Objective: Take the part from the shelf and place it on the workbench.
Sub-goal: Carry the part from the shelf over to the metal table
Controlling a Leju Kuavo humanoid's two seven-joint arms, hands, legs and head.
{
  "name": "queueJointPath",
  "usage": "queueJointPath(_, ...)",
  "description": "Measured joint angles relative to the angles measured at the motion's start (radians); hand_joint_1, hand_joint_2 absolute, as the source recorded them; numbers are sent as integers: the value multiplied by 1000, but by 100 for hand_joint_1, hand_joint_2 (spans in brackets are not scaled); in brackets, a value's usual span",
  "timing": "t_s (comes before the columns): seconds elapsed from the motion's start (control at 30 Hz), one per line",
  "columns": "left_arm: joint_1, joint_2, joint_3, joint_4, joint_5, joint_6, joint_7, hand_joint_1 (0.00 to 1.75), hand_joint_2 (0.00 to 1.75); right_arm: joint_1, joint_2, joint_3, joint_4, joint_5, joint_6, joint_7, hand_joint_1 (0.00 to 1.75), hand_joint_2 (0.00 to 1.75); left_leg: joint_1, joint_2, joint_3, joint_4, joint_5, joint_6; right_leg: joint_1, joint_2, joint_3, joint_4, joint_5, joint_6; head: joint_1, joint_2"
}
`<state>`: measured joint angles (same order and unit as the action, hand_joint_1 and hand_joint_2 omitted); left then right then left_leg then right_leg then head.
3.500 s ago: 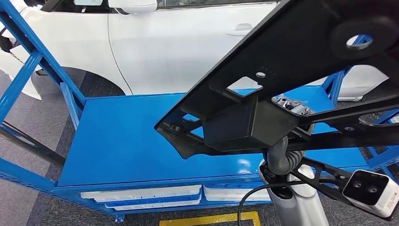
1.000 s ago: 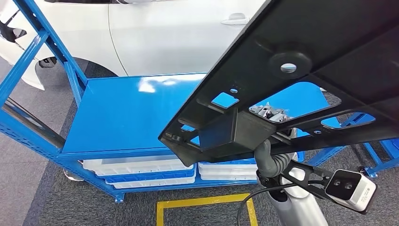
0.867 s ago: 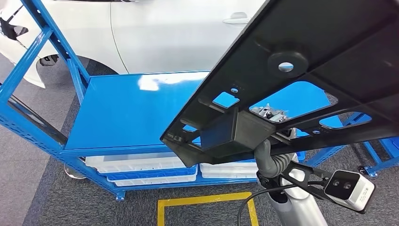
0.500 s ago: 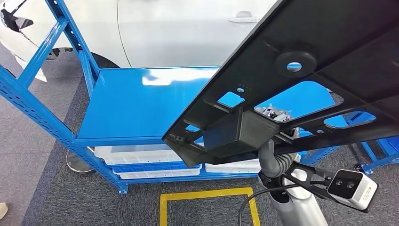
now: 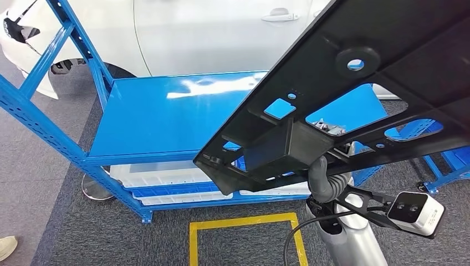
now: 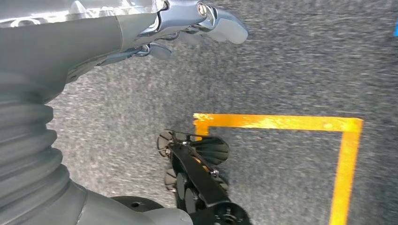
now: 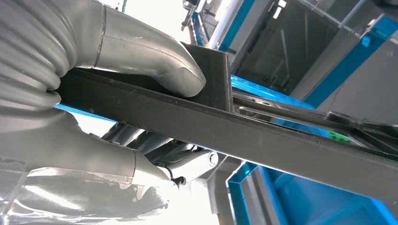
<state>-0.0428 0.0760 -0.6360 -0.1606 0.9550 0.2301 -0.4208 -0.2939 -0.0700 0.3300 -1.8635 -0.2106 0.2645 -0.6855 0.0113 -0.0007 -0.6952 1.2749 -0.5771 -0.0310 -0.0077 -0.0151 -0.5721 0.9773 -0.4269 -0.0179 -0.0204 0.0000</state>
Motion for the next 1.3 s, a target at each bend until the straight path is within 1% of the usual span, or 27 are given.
queueJointPath(0.03,0,0,-3,0,-1,2,4,0,175,3,0,-1,2,-2,4,0,175,175,3,0,23,-24,13,-3,-1,0,-8,4,3,2,0,0)
queueJointPath(0.1,-1,0,-10,0,-2,8,11,0,175,4,2,-2,7,-8,15,0,175,175,8,0,109,-159,58,-4,-3,1,-22,16,8,9,0,0)
queueJointPath(0.13,-2,0,-12,0,-2,12,12,0,175,3,4,-2,11,-11,19,0,175,175,7,-1,144,-220,75,0,-2,1,-28,21,9,14,0,0)
queueJointPath(0.17,-2,0,-13,0,-2,15,11,0,175,1,6,-3,14,-13,23,0,175,175,6,-3,164,-259,82,5,-1,1,-32,25,11,20,0,0)
queueJointPath(0.3,0,0,-14,0,9,30,-9,0,175,1,11,-11,24,-18,32,0,175,175,1,-5,160,-273,98,35,-3,3,-40,29,17,45,2,0)
queueJointPath(0.33,0,-1,-14,0,13,35,-11,0,175,2,11,-17,25,-18,36,0,175,175,2,-4,157,-275,105,44,-5,3,-48,47,2,50,2,0)
queueJointPath(0.37,0,-1,-14,0,15,39,-13,0,175,3,11,-22,26,-18,41,0,175,175,2,-2,153,-276,112,51,-6,4,-65,88,-29,54,3,0)
queueJointPath(0.43,-1,-1,-14,0,16,49,-13,0,175,6,12,-32,28,-18,48,0,175,175,0,0,139,-275,125,58,-7,5,-120,225,-115,60,4,0)
queueJointPath(0.47,0,0,-14,0,16,54,-13,0,175,9,12,-35,29,-18,50,0,175,175,-2,0,131,-273,130,59,-7,5,-143,290,-147,61,4,0)
queueJointPath(0.5,0,-1,-15,1,15,60,-12,0,175,11,12,-38,32,-18,52,0,175,175,-4,0,122,-271,134,60,-6,5,-150,324,-159,60,4,0)
queueJointPath(0.53,0,-1,-15,1,14,67,-10,0,175,13,12,-39,34,-18,53,0,175,175,-6,-1,115,-269,138,59,-6,5,-137,315,-152,58,4,0)
queueJointPath(0.57,0,-1,-17,1,12,73,-8,0,175,14,13,-41,36,-19,53,0,175,175,-8,-2,108,-266,141,58,-5,5,-103,267,-129,53,4,0)
queueJointPath(0.63,-1,-4,-21,1,9,83,-3,0,175,14,14,-44,37,-20,54,0,175,175,-11,-3,100,-262,147,54,0,6,-11,119,-79,39,3,0)
queueJointPath(0.67,-1,-5,-23,1,8,87,-2,0,175,13,15,-46,37,-21,54,0,175,175,-12,-4,97,-260,150,50,3,7,18,65,-63,33,3,0)
queueJointPath(0.7,-1,-7,-25,1,8,89,-2,0,175,13,16,-47,37,-21,54,0,175,175,-12,-3,94,-260,154,45,6,7,31,37,-56,27,4,0)
queueJointPath(0.8,-1,-7,-31,1,8,91,-2,0,175,13,17,-49,37,-22,53,0,175,175,-11,-2,88,-261,164,28,7,7,23,27,-37,14,5,0)
queueJointPath(0.83,-1,-7,-32,2,8,90,-2,0,175,13,19,-49,37,-21,53,0,175,175,-11,-2,83,-252,152,22,5,5,18,23,-28,9,5,0)
queueJointPath(0.87,-1,-6,-34,3,8,89,-2,0,175,12,21,-49,37,-21,54,0,175,175,-10,-2,72,-226,125,17,2,3,10,18,-18,3,4,0)
queueJointPath(0.9,-1,-6,-35,3,7,87,-2,0,175,13,23,-49,37,-21,57,0,175,175,-8,-2,54,-179,83,12,1,2,0,16,-8,-1,4,0)
queueJointPath(0.97,-1,-6,-37,4,7,85,-2,0,175,14,27,-49,37,-20,66,0,175,175,-4,-2,16,-49,-6,4,2,1,-28,18,12,-4,2,0)
queueJointPath(1.0,-2,-5,-38,4,7,84,-2,0,175,15,28,-49,37,-19,72,0,175,175,-3,-2,11,-5,-30,1,3,1,-43,19,22,-3,2,0)
queueJointPath(1.03,-2,-5,-38,4,7,84,-2,0,175,16,28,-49,37,-17,78,0,175,175,-1,-2,26,3,-36,-1,3,2,-57,21,32,-1,2,0)
queueJointPath(1.07,-2,-5,-38,4,7,83,-2,0,175,16,29,-49,37,-16,84,0,175,175,0,-2,61,-32,-24,-1,2,2,-71,23,42,1,2,0)
queueJointPath(1.13,-6,-5,-39,4,7,83,-3,0,175,16,31,-49,37,-15,91,0,175,175,2,-2,165,-178,13,1,2,2,-92,28,60,9,2,0)
queueJointPath(1.17,-8,-5,-39,4,7,83,-4,0,175,15,32,-49,36,-14,93,0,175,175,0,-4,201,-238,28,5,2,2,-98,30,68,15,3,0)
queueJointPath(1.2,-10,-5,-39,4,7,84,-5,0,175,13,33,-49,35,-14,94,0,175,175,-2,-5,219,-273,36,11,2,2,-102,31,77,22,4,0)
queueJointPath(1.3,-10,-4,-39,4,7,84,-7,0,175,7,36,-49,35,-15,93,0,175,175,-9,-6,206,-279,59,35,-1,2,-105,21,102,41,4,0)
